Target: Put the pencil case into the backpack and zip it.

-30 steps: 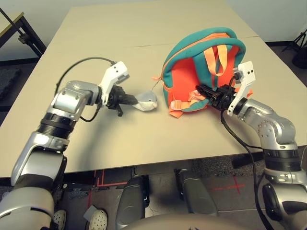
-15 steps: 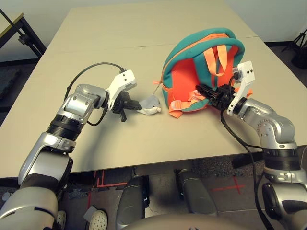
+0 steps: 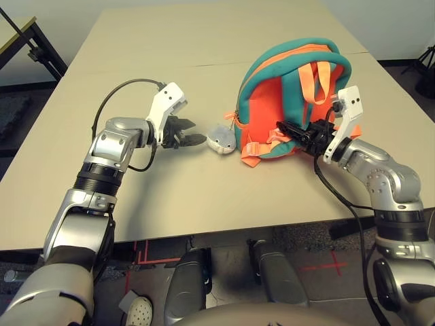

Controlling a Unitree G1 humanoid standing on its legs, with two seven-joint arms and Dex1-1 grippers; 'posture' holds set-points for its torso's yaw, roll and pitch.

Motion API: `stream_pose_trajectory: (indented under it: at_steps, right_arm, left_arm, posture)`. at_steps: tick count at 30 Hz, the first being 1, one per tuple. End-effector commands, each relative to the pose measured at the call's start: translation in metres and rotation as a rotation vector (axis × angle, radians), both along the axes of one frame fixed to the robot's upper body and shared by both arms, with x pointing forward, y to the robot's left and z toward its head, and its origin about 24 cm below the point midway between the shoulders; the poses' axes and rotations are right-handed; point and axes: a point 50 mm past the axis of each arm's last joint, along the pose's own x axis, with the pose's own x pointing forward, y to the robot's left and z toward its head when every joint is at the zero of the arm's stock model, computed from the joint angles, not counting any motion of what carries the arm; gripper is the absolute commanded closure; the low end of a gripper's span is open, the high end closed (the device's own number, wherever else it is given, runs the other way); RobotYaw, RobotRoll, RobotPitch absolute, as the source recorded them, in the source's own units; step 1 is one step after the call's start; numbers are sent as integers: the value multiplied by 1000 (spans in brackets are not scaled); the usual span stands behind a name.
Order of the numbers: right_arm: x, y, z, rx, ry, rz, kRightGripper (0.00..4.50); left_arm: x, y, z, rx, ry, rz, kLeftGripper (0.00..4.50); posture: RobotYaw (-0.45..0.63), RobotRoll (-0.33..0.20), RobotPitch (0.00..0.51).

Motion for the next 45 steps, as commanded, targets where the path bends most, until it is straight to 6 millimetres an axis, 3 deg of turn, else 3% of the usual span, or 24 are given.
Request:
stream_pose_trajectory:
  at_steps: [1,17,27,36,45]
  right_arm:
    - [-6,-12,8,-12,14,3,21]
    - [-58,-67,56,7,106,160,21]
    - [-42,-141,14,-13,27,-409,21]
    - [-32,-164,-2,70,-211,-707,21]
    - [-38,-188,-20,61,-287,-919,21]
  left_arm:
    - [-6,1,2,-21,21,-10,0]
    - [-17,14,1,-39,61,28,0]
    - [-24,44,1,-244,-112,253,0]
    - [-34,85,-17,-357,-295,657,0]
    - [-44,126,-28,-313,-479,1007,0]
  posture:
    - [-168,0,158]
    - [-177,0,176]
    - [-177,0,177]
    - [-147,0,178]
    - [-140,0,182]
